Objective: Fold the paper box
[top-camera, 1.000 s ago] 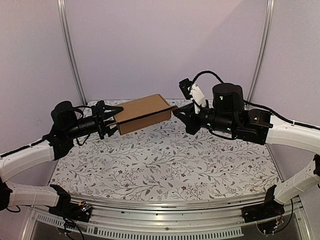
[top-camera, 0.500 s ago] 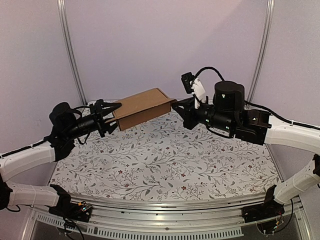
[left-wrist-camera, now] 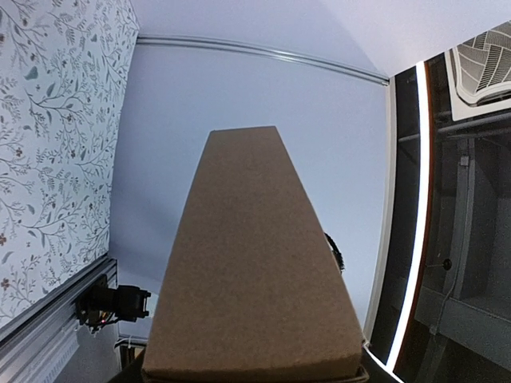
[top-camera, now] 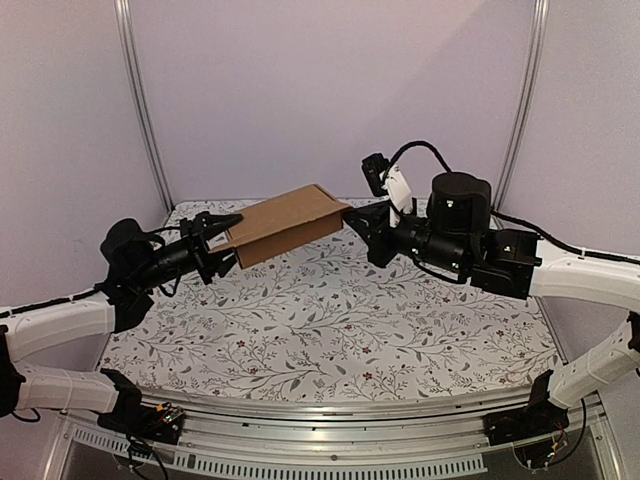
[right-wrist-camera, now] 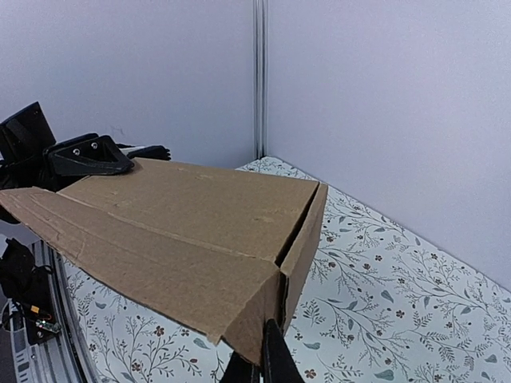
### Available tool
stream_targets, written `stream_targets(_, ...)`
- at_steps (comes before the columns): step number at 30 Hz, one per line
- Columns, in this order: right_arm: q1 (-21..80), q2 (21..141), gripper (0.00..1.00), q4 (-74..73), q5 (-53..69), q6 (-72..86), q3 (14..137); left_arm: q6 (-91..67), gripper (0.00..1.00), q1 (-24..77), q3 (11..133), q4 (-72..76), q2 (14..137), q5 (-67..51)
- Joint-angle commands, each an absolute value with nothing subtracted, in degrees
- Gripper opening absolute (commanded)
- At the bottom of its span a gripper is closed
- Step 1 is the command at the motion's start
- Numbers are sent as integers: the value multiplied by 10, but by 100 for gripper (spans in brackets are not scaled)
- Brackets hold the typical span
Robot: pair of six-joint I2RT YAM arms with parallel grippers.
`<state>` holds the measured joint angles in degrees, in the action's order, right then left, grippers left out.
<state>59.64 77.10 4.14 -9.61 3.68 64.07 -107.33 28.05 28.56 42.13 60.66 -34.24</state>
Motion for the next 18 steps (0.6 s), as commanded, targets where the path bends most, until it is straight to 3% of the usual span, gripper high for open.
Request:
stream_targets(1,598,755,1,44,-116,37,625,-1116,0,289,279,528,599,-329)
stream_targets(18,597,749,2,114,-147,8,584,-1152,0,315,283,585,615,-305)
